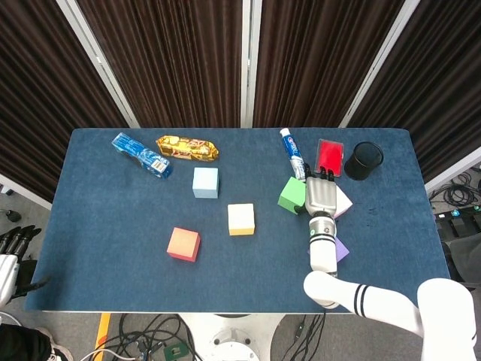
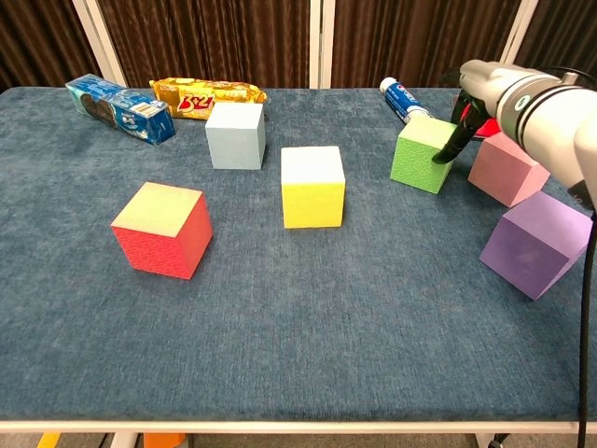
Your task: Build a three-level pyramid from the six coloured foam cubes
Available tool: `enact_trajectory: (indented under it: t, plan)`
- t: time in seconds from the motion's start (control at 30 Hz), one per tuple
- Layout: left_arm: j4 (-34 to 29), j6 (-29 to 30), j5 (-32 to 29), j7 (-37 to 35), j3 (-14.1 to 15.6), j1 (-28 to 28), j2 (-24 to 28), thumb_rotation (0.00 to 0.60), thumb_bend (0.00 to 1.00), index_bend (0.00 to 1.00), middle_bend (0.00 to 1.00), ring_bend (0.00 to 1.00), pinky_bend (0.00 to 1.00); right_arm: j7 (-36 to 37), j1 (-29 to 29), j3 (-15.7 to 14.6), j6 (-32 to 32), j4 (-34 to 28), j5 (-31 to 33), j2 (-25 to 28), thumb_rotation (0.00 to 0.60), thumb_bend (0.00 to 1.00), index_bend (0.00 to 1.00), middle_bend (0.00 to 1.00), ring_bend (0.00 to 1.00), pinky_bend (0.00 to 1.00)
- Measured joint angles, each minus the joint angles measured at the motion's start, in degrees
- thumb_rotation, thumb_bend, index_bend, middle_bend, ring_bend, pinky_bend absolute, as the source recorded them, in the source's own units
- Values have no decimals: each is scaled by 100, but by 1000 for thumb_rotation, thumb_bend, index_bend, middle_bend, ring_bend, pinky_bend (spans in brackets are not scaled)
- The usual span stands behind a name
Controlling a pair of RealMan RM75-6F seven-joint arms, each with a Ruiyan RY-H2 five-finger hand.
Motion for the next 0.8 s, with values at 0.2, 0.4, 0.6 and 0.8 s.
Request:
enact_trajectory:
  t: [0.2, 0.4, 0.6, 0.8]
  plan:
    - [2, -40, -36, -38, -12, -9, 25, 600, 0, 148, 119, 53, 128, 186, 6, 16, -30, 159, -206, -121, 600, 198, 0, 438, 36, 0]
    - [7, -9, -38, -108, -16, 7, 7, 600, 0, 148, 119, 53, 128, 361, -67, -47, 22, 66, -556, -98, 600, 294, 0, 486, 71, 0]
    - [-37, -38, -120, -165, -64, 2, 20, 600, 0, 148, 120, 53, 129, 1017, -364, -346, -248, -496, -1628, 521, 600, 303, 0, 486, 68, 0]
    - [-92, -166, -174, -160, -178, -143, 49, 600, 0, 148, 120, 53, 129, 2270, -679, -770, -1016, -675, -3043, 1448, 600, 309, 0, 480, 58, 0]
